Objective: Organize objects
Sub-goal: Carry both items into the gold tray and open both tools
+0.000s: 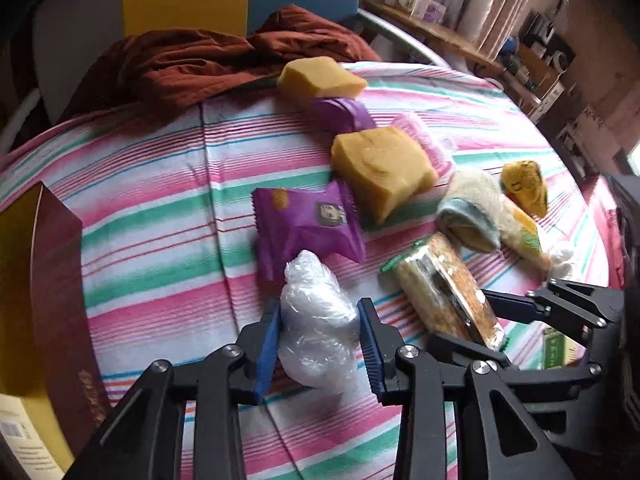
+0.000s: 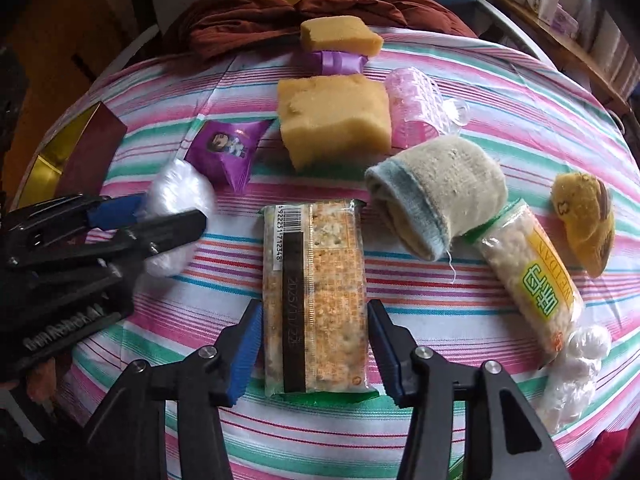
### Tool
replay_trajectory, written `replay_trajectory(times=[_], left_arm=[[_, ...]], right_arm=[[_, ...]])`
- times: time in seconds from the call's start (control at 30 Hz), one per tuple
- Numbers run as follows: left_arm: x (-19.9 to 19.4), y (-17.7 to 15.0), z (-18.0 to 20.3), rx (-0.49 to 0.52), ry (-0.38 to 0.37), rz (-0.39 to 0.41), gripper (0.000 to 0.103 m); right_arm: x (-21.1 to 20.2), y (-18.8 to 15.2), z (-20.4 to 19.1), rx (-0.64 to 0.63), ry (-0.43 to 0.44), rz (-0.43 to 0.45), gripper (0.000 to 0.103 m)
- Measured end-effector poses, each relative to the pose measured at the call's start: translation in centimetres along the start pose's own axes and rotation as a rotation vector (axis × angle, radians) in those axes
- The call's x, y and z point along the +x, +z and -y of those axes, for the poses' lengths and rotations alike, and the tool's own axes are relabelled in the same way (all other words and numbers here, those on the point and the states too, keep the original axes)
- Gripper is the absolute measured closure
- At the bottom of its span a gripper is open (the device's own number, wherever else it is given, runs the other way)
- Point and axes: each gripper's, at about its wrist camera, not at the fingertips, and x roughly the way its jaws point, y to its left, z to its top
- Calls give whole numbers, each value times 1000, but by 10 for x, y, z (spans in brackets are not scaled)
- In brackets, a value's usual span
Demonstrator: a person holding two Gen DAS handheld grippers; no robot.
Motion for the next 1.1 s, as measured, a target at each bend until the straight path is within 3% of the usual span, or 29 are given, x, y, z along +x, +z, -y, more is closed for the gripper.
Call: replay_trajectory(times=[0.27,0.47,0.8,1.1], left_arm=[[-60,-30,-4,15,-32,102,66],[-117,-47,-17,33,7,216,65],[-182,-83,-87,-82,102,317,64],[-222,-92,-184,-226,280,400,64]], right_arm=[[-12,2,-3,-19,58,35,55],[-43,-8,-19,5,112,93,55],[-86,2,-114,-65,244,216,55],[-72,37,-214,-152,339,207,55]])
